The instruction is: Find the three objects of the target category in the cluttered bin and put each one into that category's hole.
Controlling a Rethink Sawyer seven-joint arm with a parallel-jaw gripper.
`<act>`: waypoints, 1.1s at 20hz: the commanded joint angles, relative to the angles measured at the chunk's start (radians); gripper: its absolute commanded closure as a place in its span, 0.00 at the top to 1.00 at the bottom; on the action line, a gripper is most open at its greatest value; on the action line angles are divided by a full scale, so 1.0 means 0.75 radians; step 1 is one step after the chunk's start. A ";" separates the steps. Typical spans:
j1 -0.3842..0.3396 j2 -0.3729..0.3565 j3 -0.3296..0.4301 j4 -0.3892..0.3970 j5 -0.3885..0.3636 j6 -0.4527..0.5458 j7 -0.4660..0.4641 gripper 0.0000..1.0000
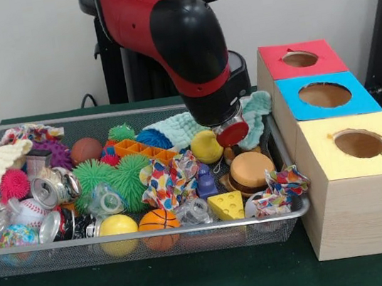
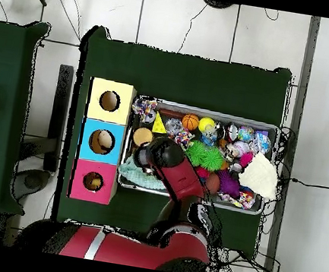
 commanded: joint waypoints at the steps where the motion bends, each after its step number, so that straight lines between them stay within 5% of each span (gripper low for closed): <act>1: -0.043 0.189 0.231 0.043 0.053 -0.081 0.184 1.00; 9: -0.060 0.247 0.268 0.027 0.031 -0.349 0.178 1.00; 22: -0.203 0.319 0.439 0.056 -0.007 -0.504 0.118 1.00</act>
